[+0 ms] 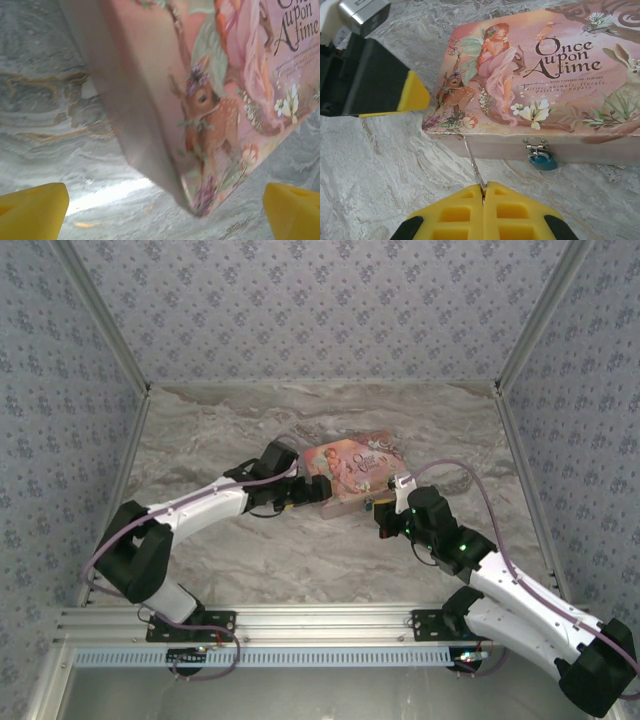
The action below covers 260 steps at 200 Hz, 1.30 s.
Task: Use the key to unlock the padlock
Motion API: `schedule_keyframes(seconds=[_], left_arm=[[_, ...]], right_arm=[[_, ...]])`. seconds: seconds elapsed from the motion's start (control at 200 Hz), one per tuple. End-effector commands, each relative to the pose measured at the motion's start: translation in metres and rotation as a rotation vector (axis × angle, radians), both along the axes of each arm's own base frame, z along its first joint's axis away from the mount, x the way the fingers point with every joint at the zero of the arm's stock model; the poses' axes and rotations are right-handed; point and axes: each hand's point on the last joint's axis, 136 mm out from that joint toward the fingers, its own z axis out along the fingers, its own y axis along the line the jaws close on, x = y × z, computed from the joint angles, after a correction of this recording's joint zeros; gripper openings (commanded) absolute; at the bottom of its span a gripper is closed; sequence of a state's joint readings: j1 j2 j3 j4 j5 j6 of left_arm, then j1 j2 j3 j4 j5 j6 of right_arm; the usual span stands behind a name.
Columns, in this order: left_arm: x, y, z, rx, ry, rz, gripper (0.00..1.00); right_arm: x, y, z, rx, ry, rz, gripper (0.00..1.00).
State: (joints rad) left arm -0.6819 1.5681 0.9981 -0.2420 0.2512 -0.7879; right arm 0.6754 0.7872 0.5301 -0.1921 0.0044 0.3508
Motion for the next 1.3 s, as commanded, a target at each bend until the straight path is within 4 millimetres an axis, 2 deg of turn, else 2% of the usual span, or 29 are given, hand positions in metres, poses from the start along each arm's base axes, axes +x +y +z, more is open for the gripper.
schedule_keyframes(seconds=[0.0, 0.165, 0.335, 0.465, 0.715, 1.074, 1.179, 1.294], left_arm=[[0.013, -0.015, 0.006, -0.041, -0.009, 0.01, 1.0], [0.018, -0.019, -0.006, -0.019, 0.021, 0.016, 0.99], [0.007, -0.014, -0.03, 0.045, 0.071, -0.005, 1.0], [-0.005, 0.001, -0.053, 0.113, 0.114, -0.002, 1.0], [-0.019, 0.035, -0.08, 0.198, 0.179, 0.012, 0.99], [-0.02, 0.107, -0.091, 0.272, 0.215, 0.119, 0.99], [-0.01, 0.125, -0.087, 0.278, 0.203, 0.154, 1.0], [0.009, 0.139, -0.074, 0.272, 0.162, 0.177, 1.0]], right_arm=[[0.001, 0.001, 0.016, 0.023, -0.03, 0.003, 0.0], [0.0, 0.0, 0.015, 0.021, -0.03, 0.002, 0.0], [0.0, -0.002, 0.013, 0.015, -0.028, -0.007, 0.0], [0.0, -0.004, 0.013, 0.01, -0.027, -0.012, 0.0], [0.0, -0.006, 0.014, 0.0, -0.028, -0.018, 0.0], [0.0, -0.01, 0.013, -0.008, -0.017, -0.031, 0.0], [-0.001, -0.009, 0.013, -0.007, -0.015, -0.021, 0.0], [-0.002, -0.006, 0.013, 0.002, -0.009, -0.006, 0.0]])
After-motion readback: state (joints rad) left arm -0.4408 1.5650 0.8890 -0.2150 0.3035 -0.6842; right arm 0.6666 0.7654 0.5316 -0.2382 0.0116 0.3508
